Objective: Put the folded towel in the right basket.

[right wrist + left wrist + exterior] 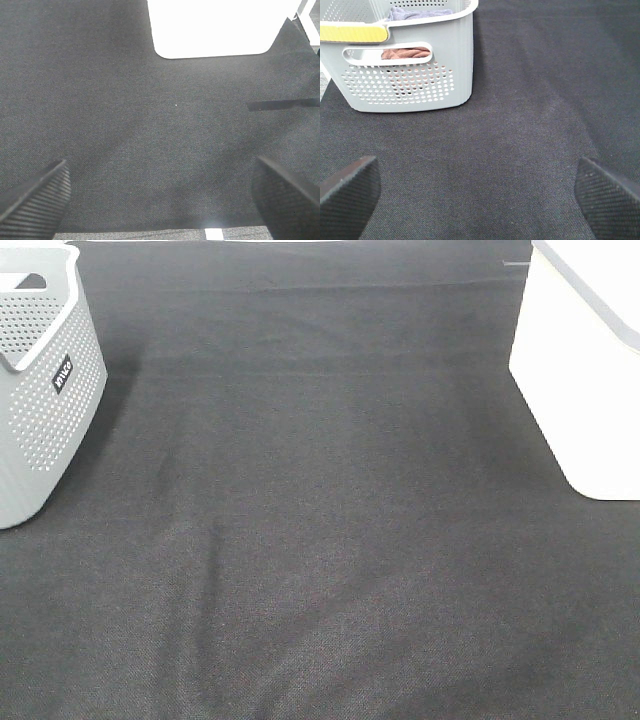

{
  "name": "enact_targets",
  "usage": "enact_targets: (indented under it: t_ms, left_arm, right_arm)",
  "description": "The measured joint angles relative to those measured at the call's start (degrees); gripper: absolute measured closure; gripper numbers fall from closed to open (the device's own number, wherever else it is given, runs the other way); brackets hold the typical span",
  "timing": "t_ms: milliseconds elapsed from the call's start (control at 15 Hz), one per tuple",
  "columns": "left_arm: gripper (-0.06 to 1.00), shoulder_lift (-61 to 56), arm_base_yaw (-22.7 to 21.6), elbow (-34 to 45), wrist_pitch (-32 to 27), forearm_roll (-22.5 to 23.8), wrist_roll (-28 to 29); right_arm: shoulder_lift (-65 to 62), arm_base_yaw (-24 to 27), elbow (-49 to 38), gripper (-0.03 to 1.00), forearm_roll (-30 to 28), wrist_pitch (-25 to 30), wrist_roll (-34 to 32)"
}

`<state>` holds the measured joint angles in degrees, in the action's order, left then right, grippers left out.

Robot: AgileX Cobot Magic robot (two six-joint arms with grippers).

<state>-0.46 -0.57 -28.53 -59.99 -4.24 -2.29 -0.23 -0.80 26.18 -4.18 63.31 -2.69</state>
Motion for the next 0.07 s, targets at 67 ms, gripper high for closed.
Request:
enact_targets:
  t_ms: [67]
  left_arm:
    - [-0.03, 0.0, 0.0, 0.0, 0.0, 0.0, 0.0]
  right_arm:
    - [0.0, 0.0, 0.0, 0.02, 0.0, 0.0, 0.0]
